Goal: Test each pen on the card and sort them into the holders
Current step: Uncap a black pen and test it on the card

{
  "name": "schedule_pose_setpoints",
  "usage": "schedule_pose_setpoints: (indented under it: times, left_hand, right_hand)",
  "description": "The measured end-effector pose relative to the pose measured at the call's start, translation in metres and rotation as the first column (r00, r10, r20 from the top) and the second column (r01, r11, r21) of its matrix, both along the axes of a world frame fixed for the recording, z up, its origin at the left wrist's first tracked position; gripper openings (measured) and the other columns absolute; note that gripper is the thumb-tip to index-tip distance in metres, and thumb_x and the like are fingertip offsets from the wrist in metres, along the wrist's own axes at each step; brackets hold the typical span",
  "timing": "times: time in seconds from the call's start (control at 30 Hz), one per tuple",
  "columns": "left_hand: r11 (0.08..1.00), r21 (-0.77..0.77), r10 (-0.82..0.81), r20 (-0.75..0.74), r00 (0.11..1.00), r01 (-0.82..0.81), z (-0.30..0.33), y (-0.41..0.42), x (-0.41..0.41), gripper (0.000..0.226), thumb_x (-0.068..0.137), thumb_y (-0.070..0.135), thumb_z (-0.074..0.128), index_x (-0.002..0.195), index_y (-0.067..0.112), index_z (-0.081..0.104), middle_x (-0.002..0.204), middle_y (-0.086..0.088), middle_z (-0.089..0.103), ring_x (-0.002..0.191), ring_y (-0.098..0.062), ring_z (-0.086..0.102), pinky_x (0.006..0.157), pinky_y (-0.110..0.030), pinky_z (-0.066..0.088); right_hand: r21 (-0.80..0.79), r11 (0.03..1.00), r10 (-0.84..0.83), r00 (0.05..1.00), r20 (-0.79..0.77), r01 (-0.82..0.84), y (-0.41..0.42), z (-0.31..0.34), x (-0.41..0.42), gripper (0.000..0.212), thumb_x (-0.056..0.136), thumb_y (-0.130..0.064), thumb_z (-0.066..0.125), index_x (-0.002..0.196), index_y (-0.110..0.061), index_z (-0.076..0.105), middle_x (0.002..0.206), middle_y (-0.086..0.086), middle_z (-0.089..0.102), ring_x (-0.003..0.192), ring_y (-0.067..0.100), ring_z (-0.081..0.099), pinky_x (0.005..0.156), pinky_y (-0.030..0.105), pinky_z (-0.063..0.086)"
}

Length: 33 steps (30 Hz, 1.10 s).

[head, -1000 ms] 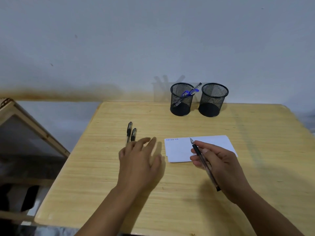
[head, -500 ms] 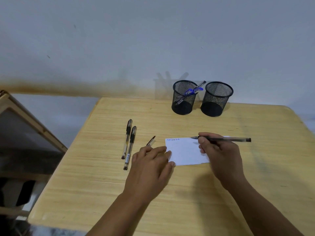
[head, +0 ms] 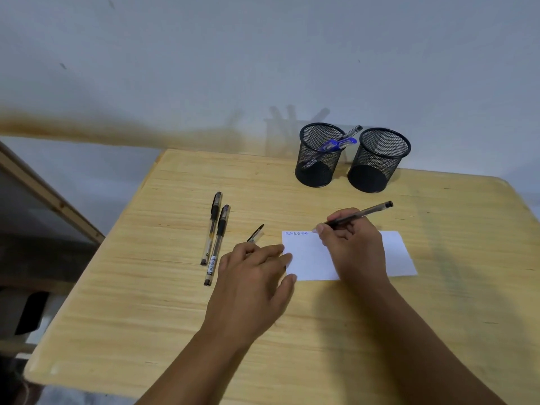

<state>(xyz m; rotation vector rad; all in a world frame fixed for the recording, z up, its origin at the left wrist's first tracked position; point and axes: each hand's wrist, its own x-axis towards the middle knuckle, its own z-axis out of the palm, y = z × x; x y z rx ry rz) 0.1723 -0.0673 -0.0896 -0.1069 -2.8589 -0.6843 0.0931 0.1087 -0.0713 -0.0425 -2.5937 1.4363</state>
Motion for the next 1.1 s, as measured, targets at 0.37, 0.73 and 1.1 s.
schedule_pose_setpoints:
  times: [0.37,0.73,1.1]
  left_hand:
    - [1.0,-0.007,0.004,0.022,1.0,-0.004,0.0001,0.0001,-0.0002,0.032,0.086,0.05,0.06,0.115,0.04,0.067,0.128,0.023,0.06,0.119,-0.014,0.042,0.09,-0.031,0.028]
    - [1.0,-0.011,0.004,0.033,0.999,-0.004,0.0009,0.0004,-0.0002,0.033,0.087,0.051,0.058,0.117,0.04,0.066,0.13,0.024,0.059,0.12,-0.013,0.04,0.089,-0.03,0.025]
    - [1.0,-0.012,0.0,0.031,1.0,0.0,0.0006,0.0009,-0.001,0.033,0.086,0.051,0.058,0.117,0.04,0.067,0.13,0.024,0.059,0.12,-0.013,0.041,0.089,-0.031,0.027]
  right_hand:
    - [0.088,0.995,-0.041,0.998,0.052,0.036,-0.0039,0.0027,-0.0017,0.013,0.087,-0.025,0.072,0.08,-0.019,0.063,0.07,-0.013,0.067,0.074,0.007,0.068,0.077,0.03,0.057]
    - [0.115,0.993,-0.017,0.999,0.049,0.012,-0.0038,0.0031,-0.0019,0.012,0.087,-0.023,0.072,0.083,-0.018,0.061,0.068,-0.014,0.064,0.071,0.005,0.067,0.073,0.024,0.055]
    - [0.119,0.992,-0.044,0.997,0.062,0.036,-0.0037,0.0004,-0.003,0.013,0.088,-0.023,0.071,0.091,-0.011,0.067,0.074,-0.008,0.065,0.072,0.01,0.067,0.072,0.022,0.052]
